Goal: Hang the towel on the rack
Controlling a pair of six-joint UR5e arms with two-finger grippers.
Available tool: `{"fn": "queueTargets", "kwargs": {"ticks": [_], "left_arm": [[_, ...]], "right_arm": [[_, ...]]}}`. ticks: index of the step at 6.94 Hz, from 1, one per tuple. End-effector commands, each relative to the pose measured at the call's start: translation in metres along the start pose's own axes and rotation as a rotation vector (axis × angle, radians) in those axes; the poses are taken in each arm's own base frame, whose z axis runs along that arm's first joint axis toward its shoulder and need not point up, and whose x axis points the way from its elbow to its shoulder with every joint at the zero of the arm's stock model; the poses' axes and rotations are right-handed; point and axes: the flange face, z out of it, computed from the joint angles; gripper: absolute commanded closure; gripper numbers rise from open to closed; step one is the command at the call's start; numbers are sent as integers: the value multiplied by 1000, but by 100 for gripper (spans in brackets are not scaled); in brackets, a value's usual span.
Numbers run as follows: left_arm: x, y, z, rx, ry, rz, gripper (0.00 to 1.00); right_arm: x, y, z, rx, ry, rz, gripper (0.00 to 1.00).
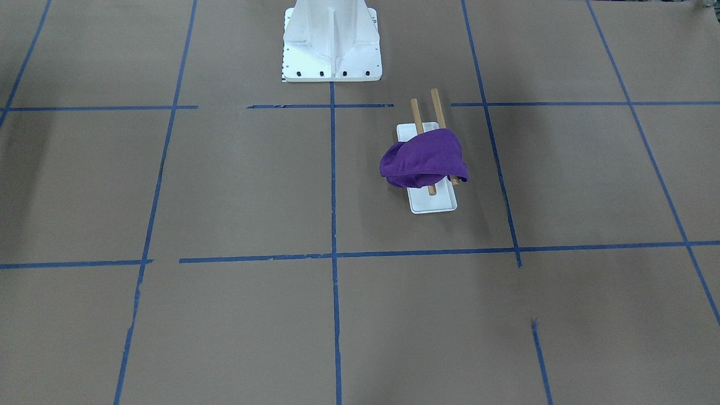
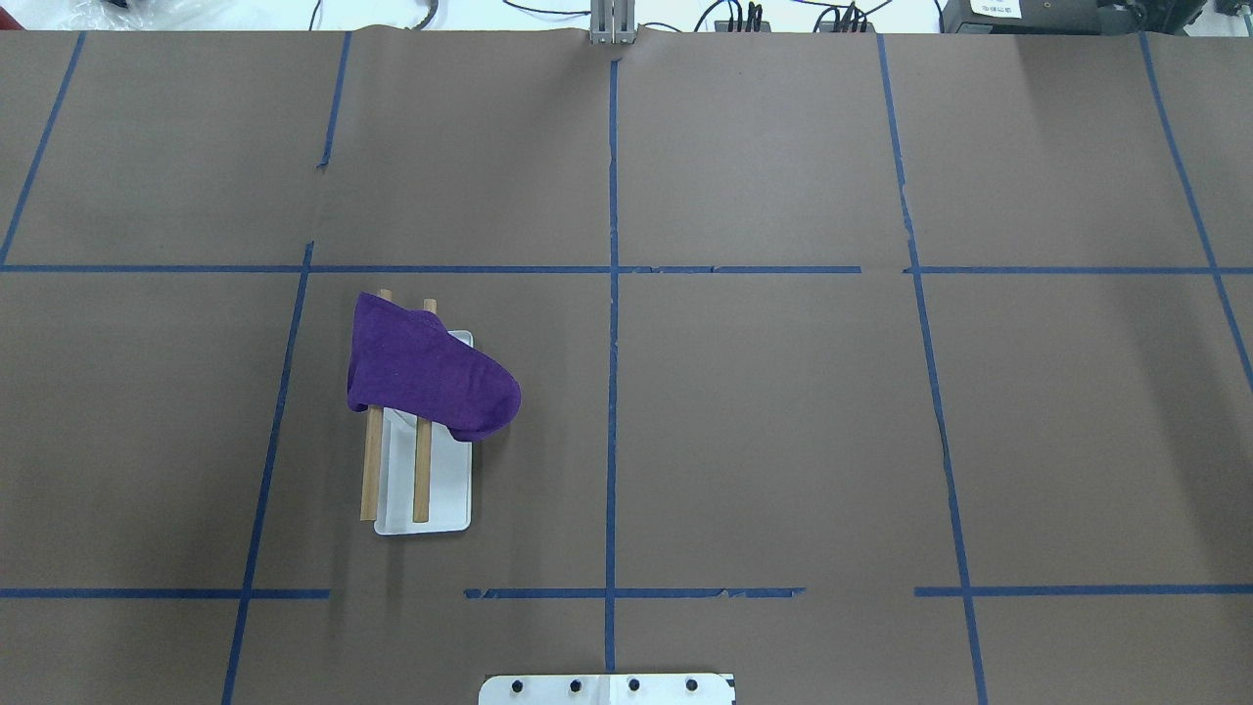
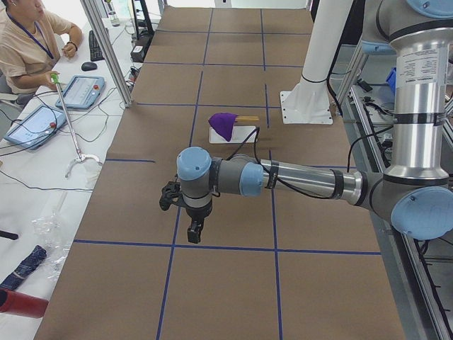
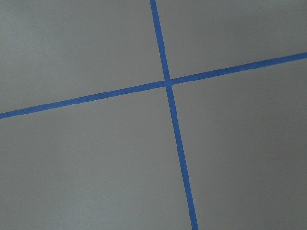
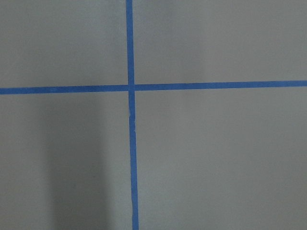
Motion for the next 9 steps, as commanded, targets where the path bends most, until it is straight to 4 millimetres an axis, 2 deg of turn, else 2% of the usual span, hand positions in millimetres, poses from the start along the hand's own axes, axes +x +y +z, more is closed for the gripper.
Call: {"fn": "queueTargets", "kwargs": {"ticks": [1,9], "left_arm": [[0,0,-1,1,0,1,0],[0,0,0,0,0,0,0]], "right_arm": [[-4,-4,-1,2,-1,-6,0],[-8,-6,4,-9,0,-13,0]]}}
